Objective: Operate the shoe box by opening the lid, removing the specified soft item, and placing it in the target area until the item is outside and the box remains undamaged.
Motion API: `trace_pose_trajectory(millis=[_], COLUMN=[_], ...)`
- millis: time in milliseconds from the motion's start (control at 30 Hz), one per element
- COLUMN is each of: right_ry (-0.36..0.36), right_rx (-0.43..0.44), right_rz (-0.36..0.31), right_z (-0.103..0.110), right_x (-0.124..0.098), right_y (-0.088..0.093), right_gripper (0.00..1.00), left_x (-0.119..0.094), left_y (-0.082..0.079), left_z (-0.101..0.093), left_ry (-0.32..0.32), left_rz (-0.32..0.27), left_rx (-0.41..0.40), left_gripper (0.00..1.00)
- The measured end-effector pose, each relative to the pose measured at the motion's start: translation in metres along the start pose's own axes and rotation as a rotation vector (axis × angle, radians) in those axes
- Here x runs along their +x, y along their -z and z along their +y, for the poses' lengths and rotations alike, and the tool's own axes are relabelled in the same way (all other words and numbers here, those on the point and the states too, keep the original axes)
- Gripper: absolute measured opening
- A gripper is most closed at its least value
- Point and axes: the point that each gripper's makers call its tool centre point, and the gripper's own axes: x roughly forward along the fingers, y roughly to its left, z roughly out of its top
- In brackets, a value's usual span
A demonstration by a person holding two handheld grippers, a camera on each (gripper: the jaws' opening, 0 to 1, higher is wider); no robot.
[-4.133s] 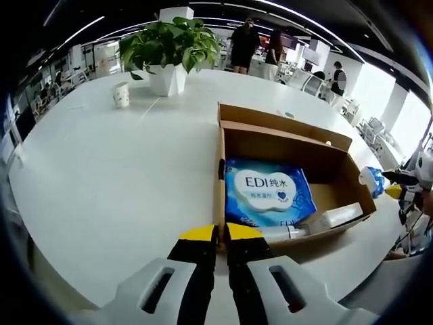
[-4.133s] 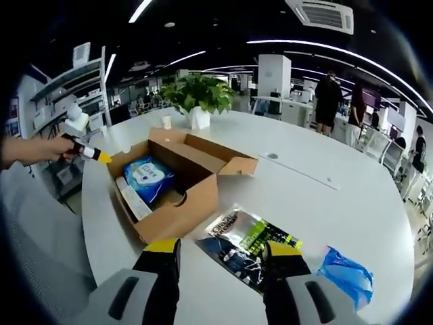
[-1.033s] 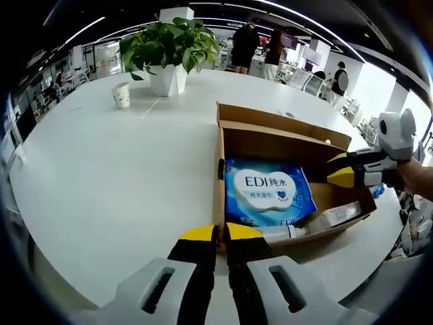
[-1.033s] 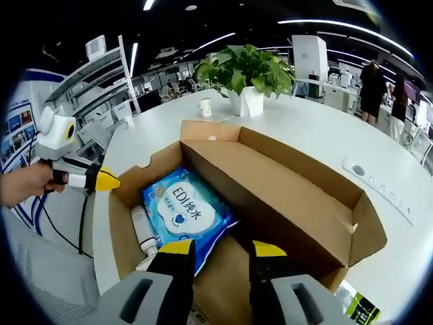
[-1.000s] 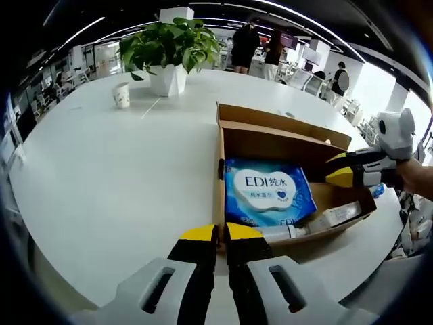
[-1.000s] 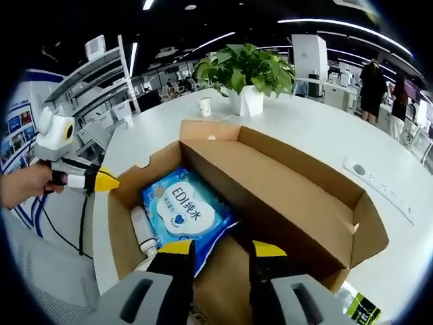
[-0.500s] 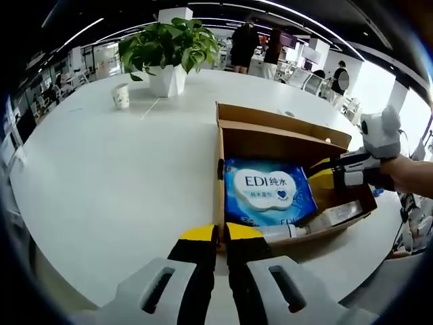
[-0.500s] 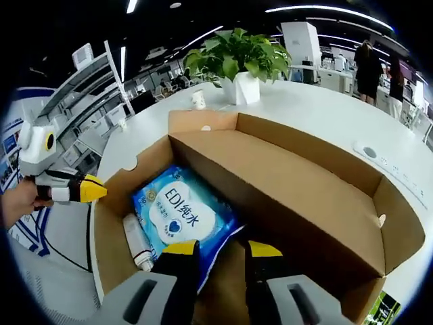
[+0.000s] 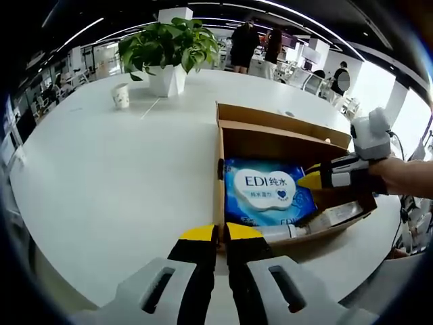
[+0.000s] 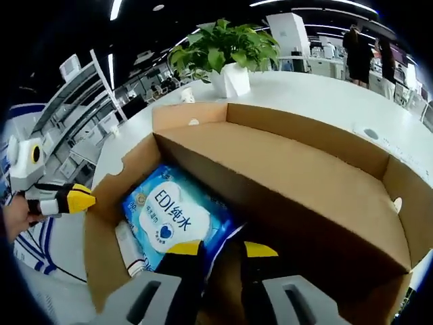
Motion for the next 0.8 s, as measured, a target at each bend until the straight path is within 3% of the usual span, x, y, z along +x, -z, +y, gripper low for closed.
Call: trace_pose_trajectory(millis=[167, 333, 800], right_ry=[-0.032, -0.021, -0.031], right_rx=[0.084, 0.015, -0.010], right_rz=[-0.007, -0.024, -0.073], right_z=[0.004, 0.006, 0.017], right_x=[0.004, 0.001, -0.019], right_y=[0.003, 0.000, -0.008], right_gripper=[0.04, 0.01, 0.00], left_x=[0.000, 0.001, 0.002], left_y=[0.000, 0.000, 0.000], left_z=[0.000, 0.001, 0.000], left_ry=[0.001, 0.001, -0.002], left_rz=[0.000, 0.000, -0.001], left_rx=[-0.002, -0.002, -0.002], left_gripper=[0.02, 0.02, 0.02])
